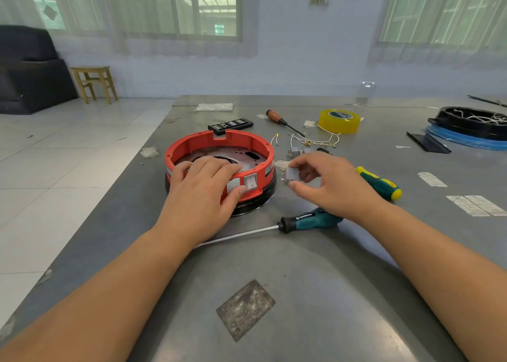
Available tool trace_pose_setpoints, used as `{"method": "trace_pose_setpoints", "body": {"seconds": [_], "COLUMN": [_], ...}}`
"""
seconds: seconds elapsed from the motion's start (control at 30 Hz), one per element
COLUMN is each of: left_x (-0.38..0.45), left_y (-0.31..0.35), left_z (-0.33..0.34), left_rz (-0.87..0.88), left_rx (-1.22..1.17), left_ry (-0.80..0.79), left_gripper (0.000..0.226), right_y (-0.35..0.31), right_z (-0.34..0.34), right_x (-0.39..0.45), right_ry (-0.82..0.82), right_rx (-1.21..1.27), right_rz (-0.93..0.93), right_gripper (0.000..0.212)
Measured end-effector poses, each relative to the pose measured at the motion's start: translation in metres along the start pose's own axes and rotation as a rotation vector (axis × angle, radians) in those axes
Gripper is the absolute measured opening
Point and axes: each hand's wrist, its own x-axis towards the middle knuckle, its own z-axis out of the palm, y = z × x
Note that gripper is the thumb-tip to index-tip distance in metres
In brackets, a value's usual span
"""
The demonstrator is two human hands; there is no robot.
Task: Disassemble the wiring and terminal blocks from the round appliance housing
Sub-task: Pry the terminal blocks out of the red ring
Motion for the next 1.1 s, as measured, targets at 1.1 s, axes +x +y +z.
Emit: {"method": "trace_pose_setpoints", "body": {"seconds": [1.1], "left_x": [0.011], "left_y": [-0.011], "left_z": [0.016], "left_rz": [-0.110], "left_rx": [-0.055], "left_ry": [0.030], "left_gripper": [0.038], "right_y": [0.056], "right_z": [0.037], "right_x": [0.145], "right_ry": [-0.314], "right_rx": [-0.456], "right_rz": [0.298], "right_gripper": [0.045]}}
